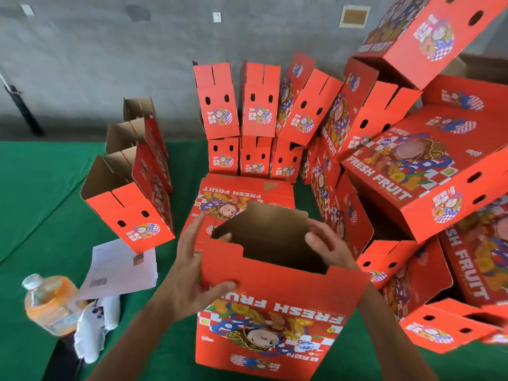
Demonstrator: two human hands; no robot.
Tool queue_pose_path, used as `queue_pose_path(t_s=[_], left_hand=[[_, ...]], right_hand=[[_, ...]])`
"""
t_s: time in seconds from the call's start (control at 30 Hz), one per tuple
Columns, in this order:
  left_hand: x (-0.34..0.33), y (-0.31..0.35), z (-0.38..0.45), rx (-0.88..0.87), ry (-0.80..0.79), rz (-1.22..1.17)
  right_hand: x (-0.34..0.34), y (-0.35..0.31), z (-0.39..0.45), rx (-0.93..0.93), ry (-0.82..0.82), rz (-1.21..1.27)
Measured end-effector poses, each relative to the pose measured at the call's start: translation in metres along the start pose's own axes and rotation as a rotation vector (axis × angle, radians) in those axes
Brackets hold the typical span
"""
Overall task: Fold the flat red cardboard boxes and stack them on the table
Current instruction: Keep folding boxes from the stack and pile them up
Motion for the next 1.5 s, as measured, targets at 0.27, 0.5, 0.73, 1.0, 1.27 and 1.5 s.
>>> queue_pose_path(t_s=[0.27,0.5,0.73,1.0,1.27,1.5], left_hand=[[0.023,0.011,0.005,0.102,0.059,0.15],[-0.011,-0.016,-0.007,0.549,0.044,-0.114],[-0.006,-0.028,-0.002,0.605,0.197,-0.051],[-0.014,-0.022,-0.005,0.673,0.242,-0.001],[-0.01,-0.011,0.003,0.666,0.252,0.171],[-0.012,-0.001,0.008,0.565,0.241,0.115]], right_hand=[[0.034,0.005,0.0,0.194,0.117,-0.366],[0.015,0.018,-0.029,0.056,0.307,0.376],[-0.002,0.003,-0.029,0.049,0.236,0.16],[0.011,0.004,-0.029,0.102,0.383,0.168],[0.016,-0.002,-0.052,0.219,0.481,0.268],[-0.022,-0.011,-0.049,0.25,0.251,-0.206]])
Point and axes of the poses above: each hand's wrist, its own z-axis towards the middle knuckle, its own x-axis out of the back of the hand, y = z × x, the point moved 6 cm from there along z, towards the middle knuckle, and after that the axes turned 2 degrees about x, right-handed, at the moved point
